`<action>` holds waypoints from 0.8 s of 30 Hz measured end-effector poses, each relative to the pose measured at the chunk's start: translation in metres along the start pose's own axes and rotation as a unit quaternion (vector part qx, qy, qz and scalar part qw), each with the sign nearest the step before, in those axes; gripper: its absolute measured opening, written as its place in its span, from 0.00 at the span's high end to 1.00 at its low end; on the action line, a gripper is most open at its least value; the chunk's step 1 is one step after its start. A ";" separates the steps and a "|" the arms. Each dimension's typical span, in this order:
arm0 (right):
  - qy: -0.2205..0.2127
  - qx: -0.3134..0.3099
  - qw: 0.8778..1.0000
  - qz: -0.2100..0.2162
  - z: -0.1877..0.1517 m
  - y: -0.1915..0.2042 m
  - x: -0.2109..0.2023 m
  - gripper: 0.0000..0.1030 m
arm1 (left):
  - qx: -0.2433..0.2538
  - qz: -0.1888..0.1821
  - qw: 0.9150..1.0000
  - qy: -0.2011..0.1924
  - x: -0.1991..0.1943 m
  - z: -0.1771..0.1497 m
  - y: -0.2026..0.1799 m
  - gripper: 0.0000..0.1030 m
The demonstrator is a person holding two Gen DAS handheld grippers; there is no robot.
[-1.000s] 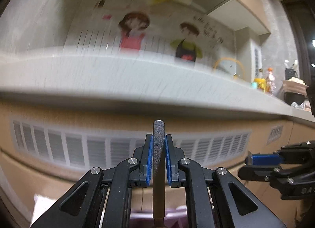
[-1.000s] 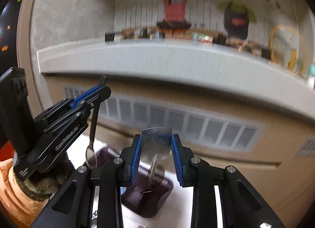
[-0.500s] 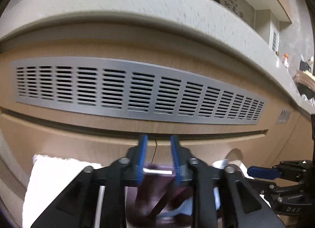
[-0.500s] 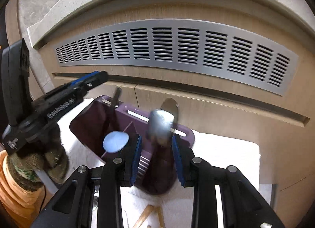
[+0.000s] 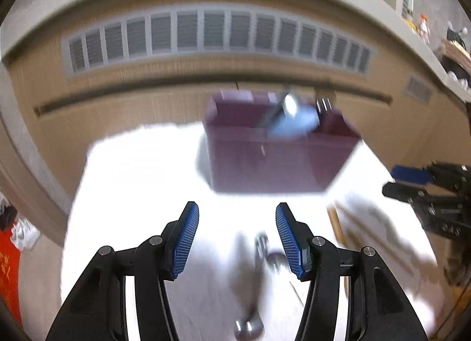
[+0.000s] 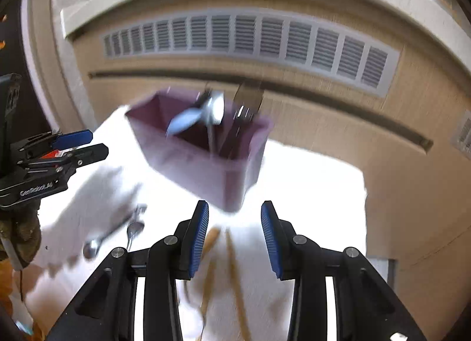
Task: Organize utensils
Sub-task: 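Open both tools over the purple caddy to release the utensils, then grasp a metal spoon with the left tool while the right reaches the wooden spatula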
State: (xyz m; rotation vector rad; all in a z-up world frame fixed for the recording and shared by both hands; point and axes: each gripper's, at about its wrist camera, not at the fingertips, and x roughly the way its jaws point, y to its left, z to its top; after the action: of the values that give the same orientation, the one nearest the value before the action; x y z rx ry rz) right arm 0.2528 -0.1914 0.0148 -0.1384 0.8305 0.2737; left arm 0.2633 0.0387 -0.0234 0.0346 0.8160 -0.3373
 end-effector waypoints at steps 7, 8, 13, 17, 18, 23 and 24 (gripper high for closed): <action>0.034 -0.009 0.999 0.016 -0.034 0.014 0.005 0.66 | 0.026 -0.043 0.998 0.046 -0.010 -0.049 -0.023 0.46; 0.038 -0.009 0.999 0.017 -0.036 0.016 0.007 0.66 | 0.025 -0.047 0.997 0.052 -0.008 -0.051 -0.027 0.46; 0.046 -0.001 0.999 0.022 -0.043 0.021 0.013 0.66 | 0.000 -0.095 0.991 0.093 0.009 -0.050 -0.041 0.60; 0.041 0.009 0.999 0.021 -0.049 0.012 0.009 0.65 | -0.050 -0.063 0.989 0.126 0.035 -0.040 -0.038 0.61; 0.040 0.011 0.999 0.019 -0.051 0.009 0.008 0.65 | -0.063 -0.049 0.988 0.131 0.042 -0.036 -0.035 0.61; 0.038 0.012 0.999 0.013 -0.063 0.001 0.006 0.65 | -0.081 -0.026 0.986 0.141 0.058 -0.027 -0.034 0.61; 0.037 0.010 0.999 0.015 -0.065 0.000 0.006 0.65 | -0.075 -0.027 0.987 0.143 0.060 -0.026 -0.038 0.61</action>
State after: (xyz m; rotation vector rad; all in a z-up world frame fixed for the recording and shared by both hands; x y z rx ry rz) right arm 0.2103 -0.2050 -0.0331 -0.1189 0.9089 0.2901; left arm 0.2712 -0.0102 -0.0801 -0.0821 1.1259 -0.3261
